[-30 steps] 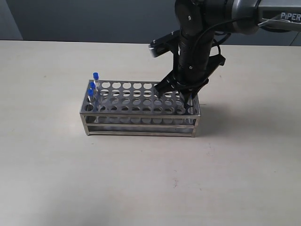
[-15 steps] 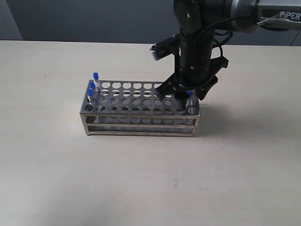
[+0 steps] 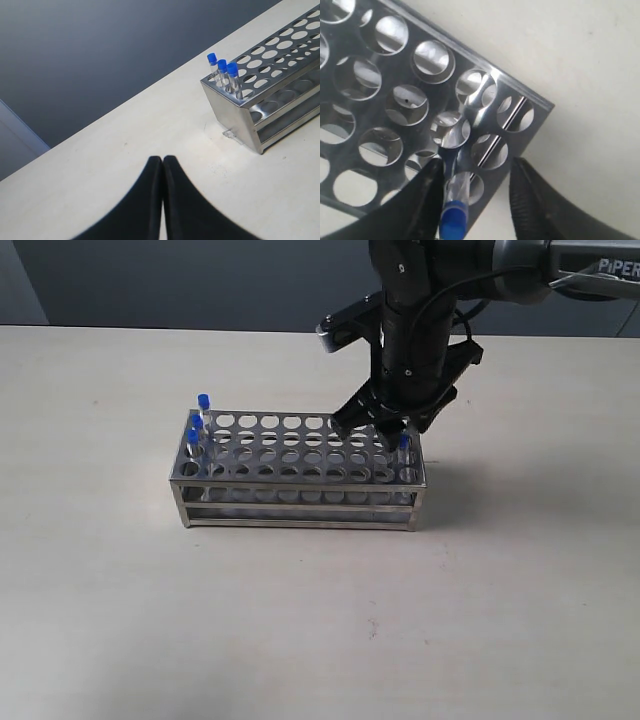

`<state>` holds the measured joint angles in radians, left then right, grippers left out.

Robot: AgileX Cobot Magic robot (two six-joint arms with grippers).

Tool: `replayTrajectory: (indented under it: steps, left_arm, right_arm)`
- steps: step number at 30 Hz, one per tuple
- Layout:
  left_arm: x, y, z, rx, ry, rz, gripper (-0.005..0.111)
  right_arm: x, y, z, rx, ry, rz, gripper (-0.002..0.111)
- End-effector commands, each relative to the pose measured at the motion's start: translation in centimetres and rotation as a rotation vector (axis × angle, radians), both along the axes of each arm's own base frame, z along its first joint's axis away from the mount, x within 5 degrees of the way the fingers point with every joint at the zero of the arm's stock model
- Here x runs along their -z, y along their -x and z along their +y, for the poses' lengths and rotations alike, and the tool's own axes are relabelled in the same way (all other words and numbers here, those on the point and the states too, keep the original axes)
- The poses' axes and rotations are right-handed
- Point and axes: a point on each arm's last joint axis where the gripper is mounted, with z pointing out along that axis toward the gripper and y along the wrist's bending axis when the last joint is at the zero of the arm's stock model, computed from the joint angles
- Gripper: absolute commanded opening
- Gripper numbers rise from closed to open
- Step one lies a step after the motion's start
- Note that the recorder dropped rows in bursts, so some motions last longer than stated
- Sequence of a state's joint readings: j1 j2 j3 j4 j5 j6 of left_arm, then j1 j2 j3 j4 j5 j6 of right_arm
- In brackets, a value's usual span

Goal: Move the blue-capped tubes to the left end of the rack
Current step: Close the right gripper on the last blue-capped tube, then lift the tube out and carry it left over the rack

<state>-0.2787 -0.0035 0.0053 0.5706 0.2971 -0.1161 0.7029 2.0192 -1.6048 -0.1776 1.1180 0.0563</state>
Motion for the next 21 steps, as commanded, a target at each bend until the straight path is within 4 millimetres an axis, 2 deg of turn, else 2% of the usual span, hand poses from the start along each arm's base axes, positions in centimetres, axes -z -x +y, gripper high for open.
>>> replayTrajectory:
  steps: [1, 9, 11, 13, 15, 21]
  left_arm:
    - [-0.2, 0.0, -0.1, 0.008, 0.021, -0.002, 0.001]
    - [-0.2, 0.0, -0.1, 0.008, 0.021, -0.002, 0.001]
    - [-0.2, 0.0, -0.1, 0.008, 0.021, -0.002, 0.001]
    - [-0.2, 0.0, -0.1, 0.008, 0.021, -0.002, 0.001]
    - [-0.2, 0.0, -0.1, 0.008, 0.021, -0.002, 0.001]
    - [-0.2, 0.0, -0.1, 0.008, 0.021, -0.002, 0.001]
  right_arm:
    - [0.6, -0.2, -0.2, 0.003, 0.029, 0.015, 0.03]
    - [1.7, -0.4, -0.1, 0.001, 0.055, 0.032, 0.028]
    - [1.7, -0.4, -0.1, 0.001, 0.056, 0.034, 0.024]
    - [1.7, -0.4, -0.1, 0.002, 0.058, 0.035, 0.013]
    - [1.3, -0.3, -0.2, 0.002, 0.058, 0.031, 0.0]
    - [-1.2, 0.3, -0.6, 0.005, 0.033, -0.001, -0.001]
